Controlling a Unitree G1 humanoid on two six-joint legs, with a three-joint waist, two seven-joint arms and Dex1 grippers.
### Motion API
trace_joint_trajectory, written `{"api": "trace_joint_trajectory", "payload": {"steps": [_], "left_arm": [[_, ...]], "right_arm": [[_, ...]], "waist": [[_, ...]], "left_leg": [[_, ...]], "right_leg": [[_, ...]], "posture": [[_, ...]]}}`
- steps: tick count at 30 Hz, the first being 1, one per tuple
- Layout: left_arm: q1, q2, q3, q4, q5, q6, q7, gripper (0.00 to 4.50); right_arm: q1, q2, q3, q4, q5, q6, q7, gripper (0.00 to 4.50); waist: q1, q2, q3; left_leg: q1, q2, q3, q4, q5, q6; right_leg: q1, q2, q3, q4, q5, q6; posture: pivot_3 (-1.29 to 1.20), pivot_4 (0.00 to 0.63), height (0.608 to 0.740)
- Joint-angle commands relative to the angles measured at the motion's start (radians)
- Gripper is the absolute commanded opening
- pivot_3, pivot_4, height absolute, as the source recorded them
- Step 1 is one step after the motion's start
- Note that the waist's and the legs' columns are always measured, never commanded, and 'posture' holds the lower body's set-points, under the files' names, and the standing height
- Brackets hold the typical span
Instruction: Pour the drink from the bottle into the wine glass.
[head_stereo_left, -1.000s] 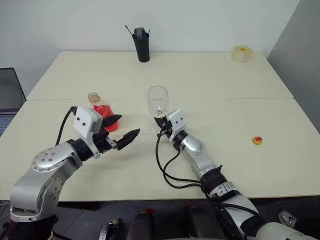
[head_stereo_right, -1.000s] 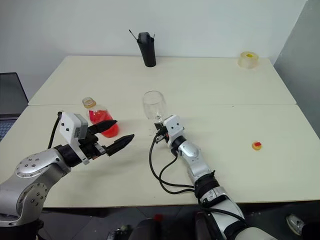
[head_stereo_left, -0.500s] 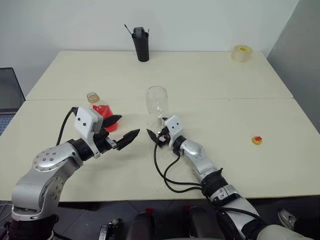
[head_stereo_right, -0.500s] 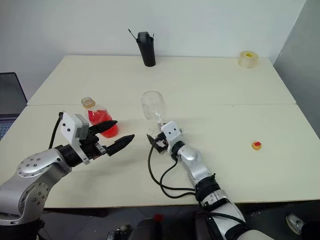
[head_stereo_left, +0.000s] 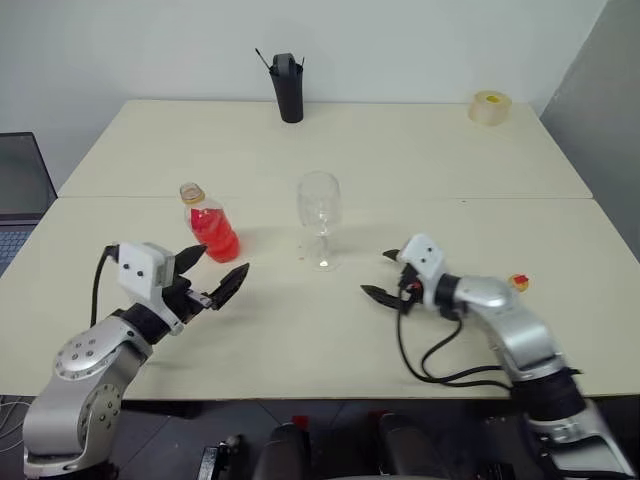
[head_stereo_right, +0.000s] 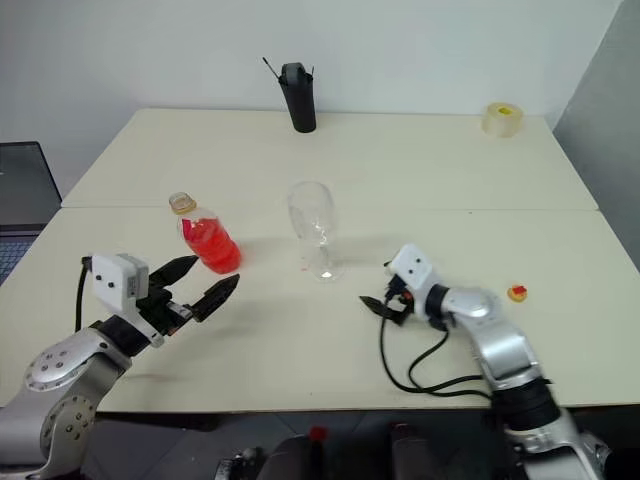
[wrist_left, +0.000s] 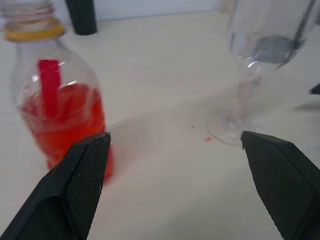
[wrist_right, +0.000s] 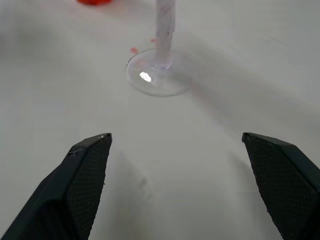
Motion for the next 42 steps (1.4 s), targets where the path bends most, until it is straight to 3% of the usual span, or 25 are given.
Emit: {"api": "trace_joint_trajectory", "payload": {"steps": [1,6,14,26,39,42], "left_arm": [[0.016,-0.025,0.029,0.061,0.067,-0.099,0.039,4.50],[0.008,-0.057,0.039,0.115,0.080,-0.152,0.060,4.50],[-0.102,-0.068,-0.002,0.227,0.136,-0.217,0.091,4.50],[-0.255,-0.081,-0.079,0.424,0.214,-0.294,0.098,4.50],[-0.544,-0.098,-0.142,0.757,0.287,-0.358,0.109,4.50],[-0.566,-0.106,-0.152,0.788,0.293,-0.383,0.102,3.88]], "right_arm": [[-0.126,-0.100,-0.117,-0.146,0.151,0.189,0.087,4.45],[-0.372,-0.159,-0.222,-0.194,0.361,0.440,0.108,4.45],[-0.652,-0.044,-0.195,-0.164,0.488,0.620,0.002,4.45],[-0.656,-0.028,-0.157,-0.199,0.543,0.623,-0.046,4.45],[-0.642,-0.063,-0.146,-0.234,0.570,0.645,-0.097,4.45],[-0.633,-0.073,-0.148,-0.236,0.566,0.648,-0.113,4.50]], "waist": [[0.000,0.000,0.000],[0.002,0.000,0.000],[0.010,-0.001,0.000],[0.010,-0.001,0.000],[0.008,-0.001,0.000],[0.009,-0.001,0.000]], "left_leg": [[0.000,0.000,0.000,0.000,0.000,0.000],[0.000,0.001,-0.001,0.000,0.000,0.000],[-0.002,0.000,-0.002,0.000,0.000,0.000],[-0.003,-0.001,-0.002,0.000,0.000,0.000],[-0.003,-0.001,-0.002,0.000,0.000,0.000],[-0.003,-0.001,-0.002,0.001,0.000,0.000]], "right_leg": [[0.000,0.000,0.000,0.000,0.000,0.000],[0.000,0.002,-0.001,-0.001,0.000,0.000],[0.000,-0.001,-0.002,-0.003,0.000,0.000],[0.000,-0.002,-0.003,-0.002,0.000,0.000],[-0.001,-0.002,-0.004,-0.002,0.000,0.000],[-0.001,-0.002,-0.004,-0.001,0.000,0.000]], "posture": [[0.00,0.150,0.740],[0.00,0.150,0.740],[0.00,0.150,0.740],[0.00,0.150,0.740],[0.00,0.150,0.740],[0.00,0.150,0.740]]}}
